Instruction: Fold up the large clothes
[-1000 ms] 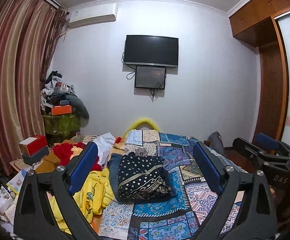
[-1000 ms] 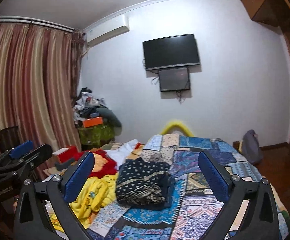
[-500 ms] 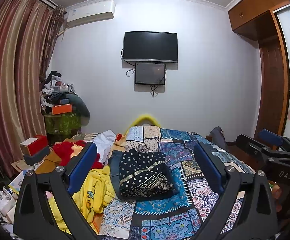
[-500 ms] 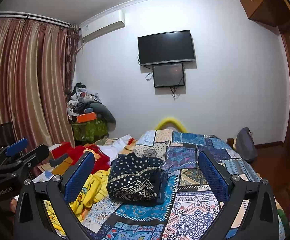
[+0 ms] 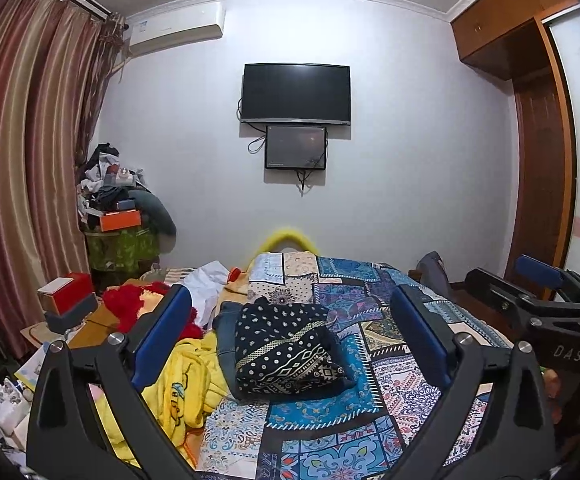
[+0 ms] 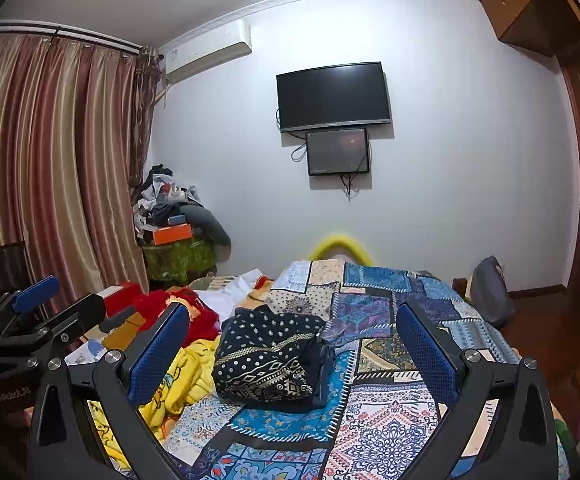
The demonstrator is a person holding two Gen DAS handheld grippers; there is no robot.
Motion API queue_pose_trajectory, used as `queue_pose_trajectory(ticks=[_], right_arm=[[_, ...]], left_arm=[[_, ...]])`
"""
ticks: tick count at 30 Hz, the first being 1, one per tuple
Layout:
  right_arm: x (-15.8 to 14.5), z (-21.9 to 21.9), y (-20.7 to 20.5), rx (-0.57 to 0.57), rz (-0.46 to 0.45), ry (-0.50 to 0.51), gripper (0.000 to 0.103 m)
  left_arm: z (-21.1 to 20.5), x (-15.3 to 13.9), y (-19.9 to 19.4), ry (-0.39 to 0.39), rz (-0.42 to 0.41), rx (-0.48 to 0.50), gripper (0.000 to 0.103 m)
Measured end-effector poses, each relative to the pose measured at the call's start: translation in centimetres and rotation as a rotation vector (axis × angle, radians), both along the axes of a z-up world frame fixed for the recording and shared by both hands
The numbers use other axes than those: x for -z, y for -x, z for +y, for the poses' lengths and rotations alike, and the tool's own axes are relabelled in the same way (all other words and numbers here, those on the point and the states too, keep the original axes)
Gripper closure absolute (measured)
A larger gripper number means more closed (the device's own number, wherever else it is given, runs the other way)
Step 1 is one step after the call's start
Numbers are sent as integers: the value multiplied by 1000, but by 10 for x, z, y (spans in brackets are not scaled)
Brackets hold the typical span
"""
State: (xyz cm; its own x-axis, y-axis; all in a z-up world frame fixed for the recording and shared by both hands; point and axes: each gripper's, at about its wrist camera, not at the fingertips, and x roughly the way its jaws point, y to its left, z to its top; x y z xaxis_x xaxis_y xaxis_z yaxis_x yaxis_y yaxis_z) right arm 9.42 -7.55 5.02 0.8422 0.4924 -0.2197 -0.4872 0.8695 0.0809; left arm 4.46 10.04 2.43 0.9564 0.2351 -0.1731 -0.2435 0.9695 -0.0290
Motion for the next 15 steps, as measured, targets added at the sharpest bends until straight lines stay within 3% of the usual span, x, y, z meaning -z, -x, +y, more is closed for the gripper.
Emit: queue_pose_trajectory(ticks=[15], right_arm=[[0,-4,-3,-14,-1,10,0]], left_arm=[[7,4,-6,22,16,-12,2]])
